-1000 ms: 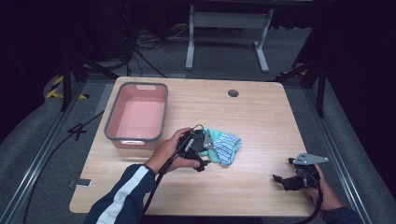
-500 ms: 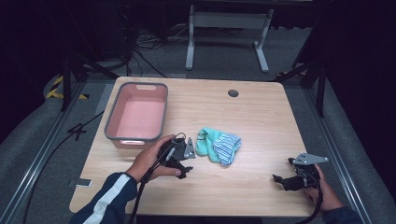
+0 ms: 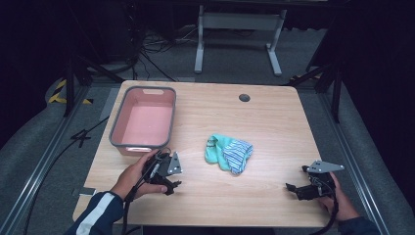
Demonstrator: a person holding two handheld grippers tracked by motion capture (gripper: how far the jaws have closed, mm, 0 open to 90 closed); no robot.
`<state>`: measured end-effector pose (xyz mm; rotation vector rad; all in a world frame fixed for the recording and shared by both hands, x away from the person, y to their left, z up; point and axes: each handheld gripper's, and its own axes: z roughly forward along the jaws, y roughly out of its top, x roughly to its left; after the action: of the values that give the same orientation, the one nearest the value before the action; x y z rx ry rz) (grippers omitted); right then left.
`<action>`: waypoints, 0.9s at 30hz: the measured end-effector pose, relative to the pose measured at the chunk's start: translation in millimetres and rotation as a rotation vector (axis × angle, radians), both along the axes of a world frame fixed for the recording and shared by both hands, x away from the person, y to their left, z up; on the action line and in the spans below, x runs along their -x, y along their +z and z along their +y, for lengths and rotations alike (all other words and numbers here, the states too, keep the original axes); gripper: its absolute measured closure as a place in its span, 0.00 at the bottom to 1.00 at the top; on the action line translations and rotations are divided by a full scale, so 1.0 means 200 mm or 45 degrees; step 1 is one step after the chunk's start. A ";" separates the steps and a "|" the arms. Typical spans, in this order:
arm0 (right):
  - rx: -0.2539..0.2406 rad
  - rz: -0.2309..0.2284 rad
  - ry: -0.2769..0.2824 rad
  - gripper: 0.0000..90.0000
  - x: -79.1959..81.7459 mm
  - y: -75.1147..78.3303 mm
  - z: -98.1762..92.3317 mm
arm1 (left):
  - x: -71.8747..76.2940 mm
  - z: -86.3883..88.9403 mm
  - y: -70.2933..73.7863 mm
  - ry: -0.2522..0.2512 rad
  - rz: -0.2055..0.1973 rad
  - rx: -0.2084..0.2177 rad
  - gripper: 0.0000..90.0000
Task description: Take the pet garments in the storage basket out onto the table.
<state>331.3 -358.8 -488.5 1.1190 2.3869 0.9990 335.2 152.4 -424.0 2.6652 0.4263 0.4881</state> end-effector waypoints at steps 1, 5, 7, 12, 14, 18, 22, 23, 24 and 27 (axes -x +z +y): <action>0.000 0.000 0.000 0.01 0.00 0.00 0.00 | 0.00 0.02 0.00 0.001 -0.002 -0.008 0.23; 0.000 0.000 0.000 0.01 0.00 0.00 0.00 | 0.02 0.09 -0.02 0.041 -0.001 0.012 0.22; 0.000 0.000 0.000 0.01 0.00 0.00 0.00 | 0.03 0.16 -0.04 0.064 0.000 0.014 0.22; 0.000 0.000 0.000 0.01 0.00 0.00 0.00 | 0.04 0.25 -0.06 0.094 0.011 0.044 0.22; 0.000 0.000 0.000 0.01 0.00 0.00 0.00 | 0.05 0.29 -0.08 0.100 0.009 0.041 0.21; 0.000 0.000 -0.002 0.01 0.00 0.00 0.00 | 0.07 0.39 -0.10 0.138 0.011 0.066 0.20; 0.000 0.000 -0.002 0.01 0.00 0.00 0.00 | 0.07 0.51 -0.13 0.229 0.032 0.153 0.20; 0.000 0.000 -0.004 0.01 0.00 0.00 0.00 | 0.07 0.53 -0.14 0.245 0.036 0.172 0.20; 0.000 0.000 -0.004 0.01 0.00 0.00 0.00 | 0.08 0.56 -0.15 0.263 0.049 0.192 0.20; 0.000 0.000 -0.006 0.01 0.00 0.00 0.00 | 0.08 0.63 -0.17 0.306 0.055 0.233 0.20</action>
<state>330.9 -358.7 -488.5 1.1239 2.3834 0.9974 318.3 278.3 -458.2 2.4636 0.7721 0.4384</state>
